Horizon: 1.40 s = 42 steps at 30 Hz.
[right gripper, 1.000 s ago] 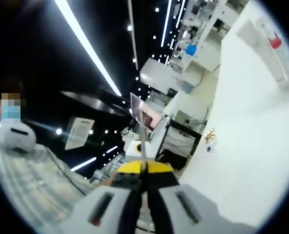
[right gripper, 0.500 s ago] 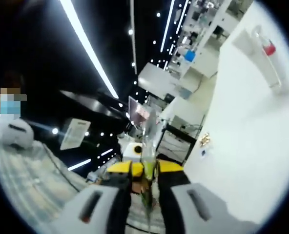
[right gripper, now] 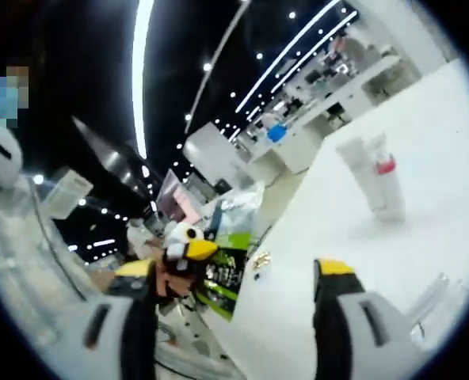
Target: Arrange the skincare products in the storage area until every visible bottle or jar stands upright without overlapping.
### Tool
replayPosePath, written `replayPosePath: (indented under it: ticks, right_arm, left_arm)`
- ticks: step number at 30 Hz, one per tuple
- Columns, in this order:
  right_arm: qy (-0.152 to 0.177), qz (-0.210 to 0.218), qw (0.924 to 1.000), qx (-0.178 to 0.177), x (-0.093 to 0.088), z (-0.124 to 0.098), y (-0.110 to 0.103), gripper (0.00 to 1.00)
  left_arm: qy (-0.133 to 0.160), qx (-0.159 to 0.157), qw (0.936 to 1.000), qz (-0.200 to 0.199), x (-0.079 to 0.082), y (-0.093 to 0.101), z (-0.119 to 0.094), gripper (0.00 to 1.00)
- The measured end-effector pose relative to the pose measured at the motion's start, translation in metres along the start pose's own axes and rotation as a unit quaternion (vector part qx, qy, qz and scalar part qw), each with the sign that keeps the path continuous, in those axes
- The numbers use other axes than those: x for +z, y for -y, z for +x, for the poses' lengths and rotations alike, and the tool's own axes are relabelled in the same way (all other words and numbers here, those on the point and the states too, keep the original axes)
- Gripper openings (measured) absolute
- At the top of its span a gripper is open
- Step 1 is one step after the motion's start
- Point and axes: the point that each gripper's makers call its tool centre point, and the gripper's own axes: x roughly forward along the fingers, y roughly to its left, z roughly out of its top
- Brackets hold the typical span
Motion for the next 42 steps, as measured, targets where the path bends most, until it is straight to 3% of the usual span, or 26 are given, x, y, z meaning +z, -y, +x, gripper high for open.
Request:
replayPosePath:
  ticks: [6,8,13,23,35,42]
  right_arm:
    - [-0.003,-0.045,0.9954,-0.085,0.007,-0.022,0.030,0.99]
    - [-0.014,-0.063,0.9910,-0.117,0.006,-0.034,0.041,0.99]
    - [-0.019,-0.097,0.9831,-0.154,0.009,-0.050,0.049,0.99]
    - [-0.047,-0.124,0.9736,-0.186,0.000,-0.067,0.054,0.99]
    - [-0.061,-0.106,0.9693,-0.213,-0.015,-0.085,0.066,0.99]
    - [-0.070,-0.099,0.9677,-0.221,-0.020,-0.089,0.072,0.99]
  left_arm:
    - [-0.014,0.021,0.9996,-0.008,0.017,-0.019,0.017,0.02]
    - [-0.022,0.035,0.9991,-0.014,0.025,-0.032,0.025,0.02]
    - [-0.033,0.057,0.9975,-0.027,0.041,-0.054,0.034,0.02]
    - [-0.017,0.091,0.9943,-0.053,0.075,-0.095,0.045,0.02]
    - [-0.041,0.137,0.9881,-0.058,0.076,-0.112,0.072,0.02]
    - [-0.050,0.150,0.9856,-0.061,0.086,-0.129,0.076,0.02]
